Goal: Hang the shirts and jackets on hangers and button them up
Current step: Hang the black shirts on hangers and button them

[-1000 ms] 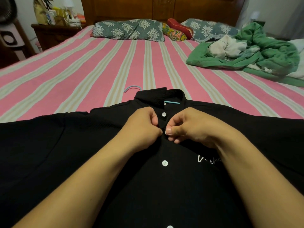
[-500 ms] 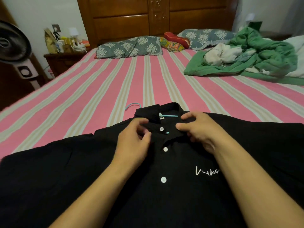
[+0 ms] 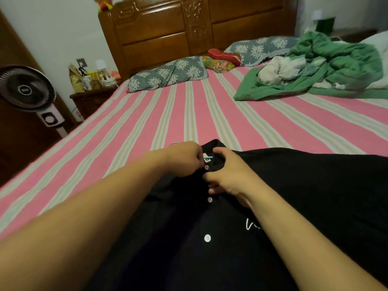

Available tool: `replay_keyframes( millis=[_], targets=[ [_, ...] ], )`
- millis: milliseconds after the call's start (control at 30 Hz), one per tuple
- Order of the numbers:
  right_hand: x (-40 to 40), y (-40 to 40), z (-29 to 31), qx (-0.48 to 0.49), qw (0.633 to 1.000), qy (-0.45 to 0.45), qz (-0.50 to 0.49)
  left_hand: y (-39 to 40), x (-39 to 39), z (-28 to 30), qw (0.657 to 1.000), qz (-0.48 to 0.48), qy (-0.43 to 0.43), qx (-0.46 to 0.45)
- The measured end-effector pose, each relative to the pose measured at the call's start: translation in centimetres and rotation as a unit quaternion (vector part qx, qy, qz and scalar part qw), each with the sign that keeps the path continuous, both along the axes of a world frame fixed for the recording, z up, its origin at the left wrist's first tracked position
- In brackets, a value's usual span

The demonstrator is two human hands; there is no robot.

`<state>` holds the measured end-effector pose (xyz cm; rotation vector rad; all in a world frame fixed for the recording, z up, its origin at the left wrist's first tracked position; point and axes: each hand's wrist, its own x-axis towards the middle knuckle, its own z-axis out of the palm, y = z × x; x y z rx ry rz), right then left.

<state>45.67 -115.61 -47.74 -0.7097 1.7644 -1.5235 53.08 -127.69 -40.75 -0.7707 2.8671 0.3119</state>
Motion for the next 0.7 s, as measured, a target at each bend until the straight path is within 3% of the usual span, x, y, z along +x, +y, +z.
replay_keyframes(
  millis=[100, 167, 267, 700],
  targets=[
    [1.5, -0.6, -1.0, 0.029, 0.995, 0.090, -0.016, 2.3, 2.3, -3.7, 0.976, 0.107, 0.130, 0.141],
    [1.2, -0.7, -1.4, 0.013, 0.998, 0.043, -0.043, 2.9, 3.6, -5.8, 0.944, 0.152, 0.225, 0.189],
    [0.7, -0.9, -1.6, -0.003, 0.999, -0.017, -0.052, 2.5, 4.9, -7.1, 0.918, 0.146, 0.291, 0.226],
    [0.6, -0.9, -1.4, -0.016, 0.995, -0.077, -0.067, 0.8, 5.0, -8.2, 0.850, 0.178, 0.345, 0.355]
  ],
)
